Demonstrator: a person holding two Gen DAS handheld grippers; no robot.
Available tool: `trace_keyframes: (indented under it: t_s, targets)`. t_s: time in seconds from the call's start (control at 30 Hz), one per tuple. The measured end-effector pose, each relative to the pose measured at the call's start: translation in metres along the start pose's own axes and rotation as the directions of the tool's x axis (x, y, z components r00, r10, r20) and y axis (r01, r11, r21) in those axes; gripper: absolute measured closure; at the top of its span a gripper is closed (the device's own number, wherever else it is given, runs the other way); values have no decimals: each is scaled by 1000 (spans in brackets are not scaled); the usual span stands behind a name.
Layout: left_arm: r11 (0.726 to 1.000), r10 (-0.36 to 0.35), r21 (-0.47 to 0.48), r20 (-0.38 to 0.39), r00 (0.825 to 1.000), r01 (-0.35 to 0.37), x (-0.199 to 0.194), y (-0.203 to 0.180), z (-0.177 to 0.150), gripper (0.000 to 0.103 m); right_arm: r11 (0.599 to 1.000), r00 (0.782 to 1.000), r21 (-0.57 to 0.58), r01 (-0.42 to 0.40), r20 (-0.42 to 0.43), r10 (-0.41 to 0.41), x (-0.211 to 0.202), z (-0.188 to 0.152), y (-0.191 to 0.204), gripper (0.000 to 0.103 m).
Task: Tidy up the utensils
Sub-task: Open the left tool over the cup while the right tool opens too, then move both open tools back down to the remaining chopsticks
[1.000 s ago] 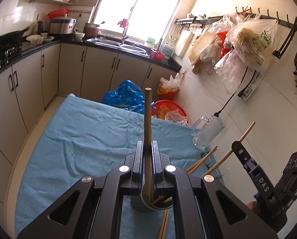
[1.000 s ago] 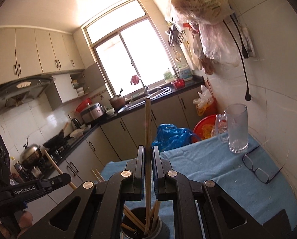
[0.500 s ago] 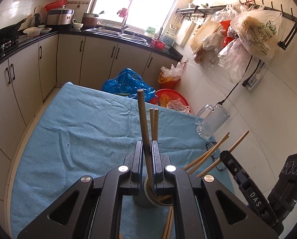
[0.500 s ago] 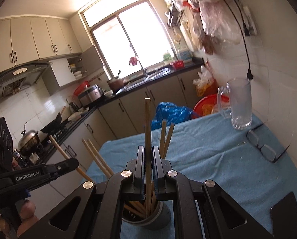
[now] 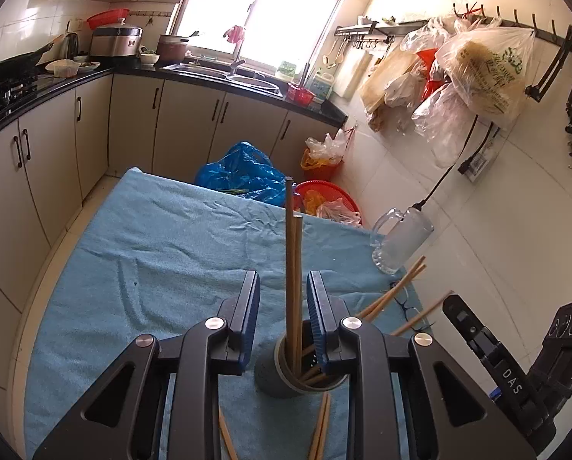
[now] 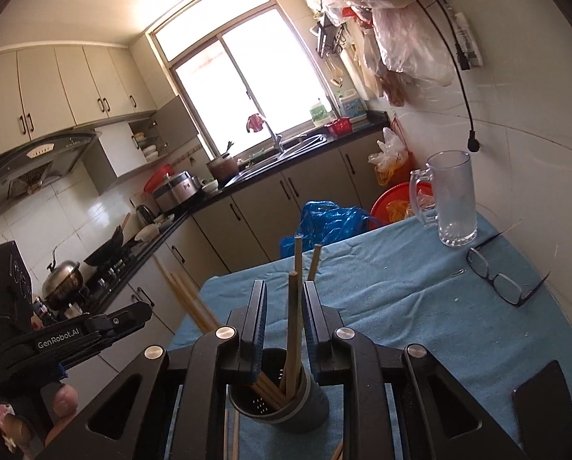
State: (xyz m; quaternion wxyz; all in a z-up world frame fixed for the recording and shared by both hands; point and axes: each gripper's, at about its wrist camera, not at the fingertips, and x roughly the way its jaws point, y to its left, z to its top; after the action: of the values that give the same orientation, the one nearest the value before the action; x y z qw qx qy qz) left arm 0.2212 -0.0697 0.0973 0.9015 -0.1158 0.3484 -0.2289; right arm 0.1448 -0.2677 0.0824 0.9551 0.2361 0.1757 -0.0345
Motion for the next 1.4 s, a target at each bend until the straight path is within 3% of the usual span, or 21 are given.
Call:
trace_keyframes:
  t_s: [0.33,0.57,0.77,1.0,1.1,1.17,1.27,1.4]
  targets:
    - [999,26,-22,11,1000,-26,-34,17,-30,71,1000,1000,15,19,21,-20,-48,-11,-14,67]
    - [998,52,-39,-71,996,-55,-41,41,-86,70,999,994,24,38,-104,-35,-55,-55,-29,65]
    - [993,92,-57,-180,979,-103,-29,68,-147,70,996,969,47,75,-240,-62,-47,-107,-50,65]
    - [974,217,-16,-196,956,-224,-10,89,-196,70,991,945,60,120,-314,-95,-39,-147,-60,65]
    - [978,199,-24,-177,964,-207,-11,93,-201,70,992,937,58,108,-341,-82,-34,-154,-58,65]
    - [981,188,-24,-153,970,-193,-15,92,-200,62,994,934,45,103,-349,-81,-31,-156,-54,65]
    - [986,163,-15,-161,973,-168,-15,91,-203,61,995,929,34,97,-361,-79,-26,-160,-48,65]
    - [988,152,-15,-171,973,-156,-11,89,-200,61,994,912,7,110,-399,-98,-9,-167,-39,73]
